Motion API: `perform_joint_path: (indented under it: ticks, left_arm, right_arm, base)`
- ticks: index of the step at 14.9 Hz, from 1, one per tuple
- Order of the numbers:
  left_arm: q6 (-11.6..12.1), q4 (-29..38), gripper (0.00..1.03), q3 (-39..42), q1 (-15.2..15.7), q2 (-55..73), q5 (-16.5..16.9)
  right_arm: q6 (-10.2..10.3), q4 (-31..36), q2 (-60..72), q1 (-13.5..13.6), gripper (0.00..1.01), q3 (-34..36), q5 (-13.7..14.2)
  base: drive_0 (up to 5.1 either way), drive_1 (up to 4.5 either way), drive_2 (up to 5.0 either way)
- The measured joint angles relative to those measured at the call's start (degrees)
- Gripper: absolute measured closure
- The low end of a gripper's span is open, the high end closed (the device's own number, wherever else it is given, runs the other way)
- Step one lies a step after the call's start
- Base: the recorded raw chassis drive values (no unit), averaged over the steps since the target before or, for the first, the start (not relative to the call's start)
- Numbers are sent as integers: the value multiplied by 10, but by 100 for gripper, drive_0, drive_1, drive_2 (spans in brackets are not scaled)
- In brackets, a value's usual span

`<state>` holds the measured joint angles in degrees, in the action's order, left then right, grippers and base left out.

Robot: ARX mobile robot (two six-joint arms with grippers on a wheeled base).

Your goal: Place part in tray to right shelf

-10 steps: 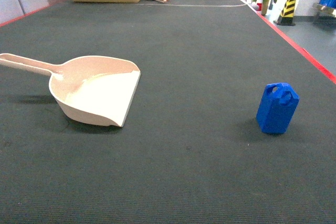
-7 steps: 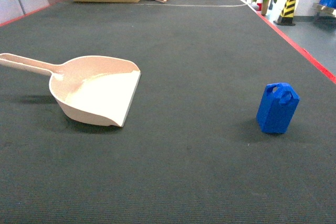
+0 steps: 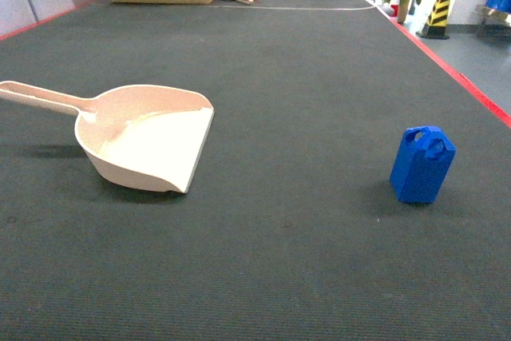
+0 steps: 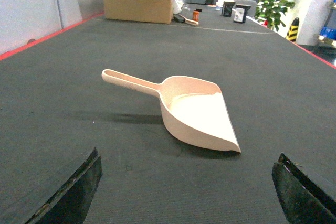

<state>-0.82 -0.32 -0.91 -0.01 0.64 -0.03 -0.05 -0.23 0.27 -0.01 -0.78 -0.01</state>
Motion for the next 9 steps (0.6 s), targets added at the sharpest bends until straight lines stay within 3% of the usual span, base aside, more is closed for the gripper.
perform_joint_path:
  ticks: [9]
  left_arm:
    - [0, 0, 5, 0, 0, 0, 0]
  right_arm:
    - [0, 0, 0, 0, 3, 0, 0]
  base:
    - [0, 0, 0]
